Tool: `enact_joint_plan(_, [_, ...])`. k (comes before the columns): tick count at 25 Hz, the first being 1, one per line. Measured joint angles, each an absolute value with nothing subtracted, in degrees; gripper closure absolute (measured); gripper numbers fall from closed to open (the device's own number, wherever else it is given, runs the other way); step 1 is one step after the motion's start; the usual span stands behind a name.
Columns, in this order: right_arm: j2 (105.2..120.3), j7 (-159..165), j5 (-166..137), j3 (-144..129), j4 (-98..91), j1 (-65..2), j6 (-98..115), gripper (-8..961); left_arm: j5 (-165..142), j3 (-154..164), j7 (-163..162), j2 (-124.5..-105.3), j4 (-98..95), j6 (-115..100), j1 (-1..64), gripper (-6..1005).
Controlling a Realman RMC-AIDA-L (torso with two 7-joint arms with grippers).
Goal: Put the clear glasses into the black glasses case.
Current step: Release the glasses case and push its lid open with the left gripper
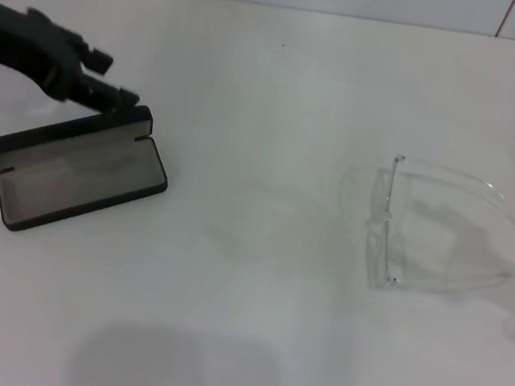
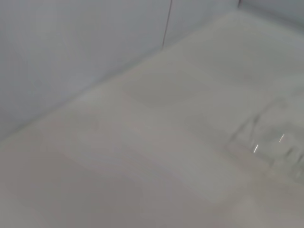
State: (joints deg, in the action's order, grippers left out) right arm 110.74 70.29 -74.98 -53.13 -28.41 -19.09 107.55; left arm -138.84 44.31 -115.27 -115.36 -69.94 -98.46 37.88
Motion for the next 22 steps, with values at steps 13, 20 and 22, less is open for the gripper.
enact_joint_plan(13, [110.74, 68.3, -75.2, -51.9, -28.1, -17.7, 108.7, 102, -154.7, 48.2, -118.5, -119.28, -70.2, -94.8, 40.6, 292])
enact_joint_plan(20, [110.81, 68.0, -75.3, -51.9, -28.1, -17.7, 108.7, 105, -159.7, 51.4, -120.7, -119.36, -70.1, -92.7, 40.5, 293])
enact_joint_plan(22, [110.82, 68.0, -75.3, -51.9, -28.1, -17.8, 108.7, 106, -160.7, 53.4, -121.4, -119.41, -70.1, -92.1, 40.2, 295])
